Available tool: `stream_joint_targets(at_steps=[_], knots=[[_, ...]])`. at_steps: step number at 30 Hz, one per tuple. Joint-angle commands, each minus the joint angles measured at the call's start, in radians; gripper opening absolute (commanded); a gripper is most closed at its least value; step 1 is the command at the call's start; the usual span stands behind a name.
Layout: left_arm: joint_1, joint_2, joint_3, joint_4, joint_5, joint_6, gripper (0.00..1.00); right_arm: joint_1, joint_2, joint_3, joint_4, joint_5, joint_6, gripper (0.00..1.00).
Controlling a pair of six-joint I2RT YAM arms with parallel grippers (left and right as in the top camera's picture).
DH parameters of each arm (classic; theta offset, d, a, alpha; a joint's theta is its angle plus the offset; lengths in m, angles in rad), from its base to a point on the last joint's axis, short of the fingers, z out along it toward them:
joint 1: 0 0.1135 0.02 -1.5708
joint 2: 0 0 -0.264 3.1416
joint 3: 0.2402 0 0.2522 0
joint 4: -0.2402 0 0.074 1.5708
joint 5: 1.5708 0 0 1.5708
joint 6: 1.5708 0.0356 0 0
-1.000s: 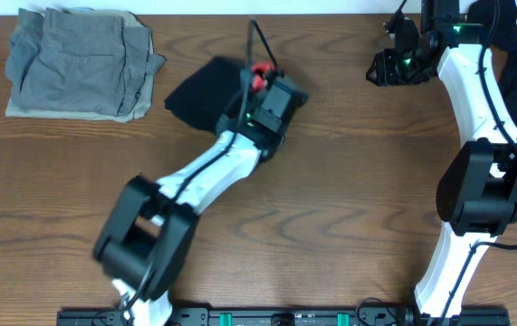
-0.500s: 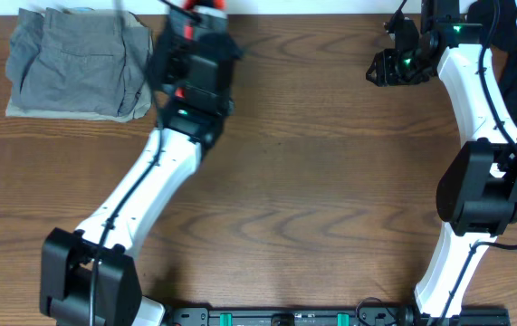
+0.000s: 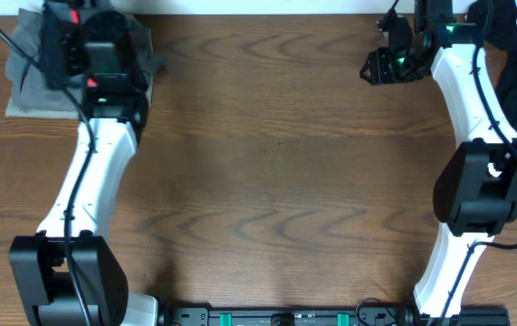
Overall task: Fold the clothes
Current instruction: 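Carry the folded black leggings with the left gripper onto the grey stack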
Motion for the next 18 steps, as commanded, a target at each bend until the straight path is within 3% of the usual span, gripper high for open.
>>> stream_joint_targets(at_steps=[1,9,11,18], knots=[[0.045,-0.036,0.096,-0.077,-0.024,0.061,0.08,0.024,-0.019,0.014,0.008,-0.012,-0.002,0.47],[0.117,-0.004,0.259,-0.300,-0.023,0.116,0.07,0.069,-0.019,0.014,0.029,-0.011,-0.003,0.47],[0.138,0.028,0.288,-0.299,-0.023,0.165,0.07,0.080,-0.019,0.014,0.028,-0.011,-0.003,0.47],[0.239,0.206,0.409,-0.231,-0.024,0.167,0.07,0.102,-0.019,0.014,0.019,-0.011,-0.003,0.47]])
